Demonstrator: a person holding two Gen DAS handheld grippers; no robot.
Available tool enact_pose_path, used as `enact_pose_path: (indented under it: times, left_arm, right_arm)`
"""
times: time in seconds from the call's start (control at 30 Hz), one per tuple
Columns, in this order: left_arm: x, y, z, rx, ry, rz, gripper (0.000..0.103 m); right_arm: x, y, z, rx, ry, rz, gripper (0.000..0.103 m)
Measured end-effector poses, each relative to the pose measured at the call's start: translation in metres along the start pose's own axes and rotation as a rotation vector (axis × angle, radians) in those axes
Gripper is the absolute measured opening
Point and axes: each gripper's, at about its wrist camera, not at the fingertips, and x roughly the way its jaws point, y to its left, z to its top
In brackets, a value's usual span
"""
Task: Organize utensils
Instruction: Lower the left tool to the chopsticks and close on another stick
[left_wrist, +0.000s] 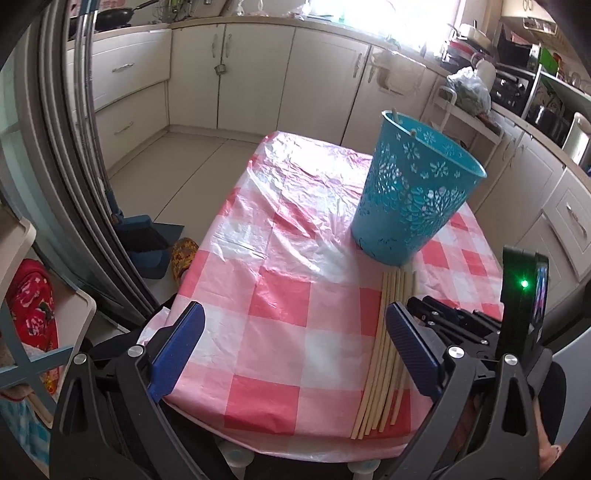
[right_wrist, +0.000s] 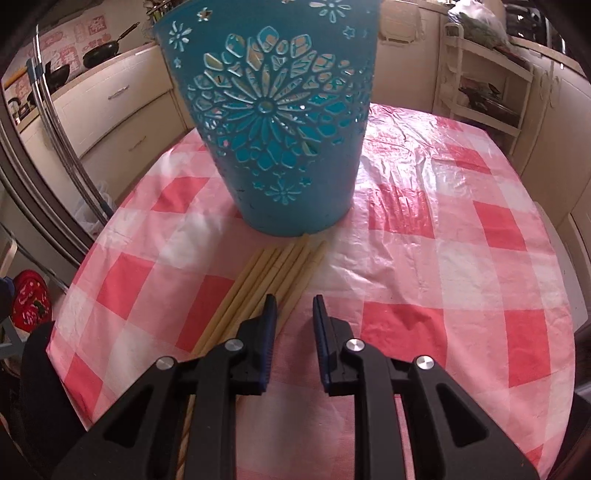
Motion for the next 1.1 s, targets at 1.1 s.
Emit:
enact_pose_path:
  times: [1.1]
  left_arm:
    - [0.124, -0.079, 0.011, 0.27, 0.162, 0.151, 0.094]
  right_arm:
    - [-0.018, -0.057, -0.016, 0.094, 0.01, 0.214, 0.013]
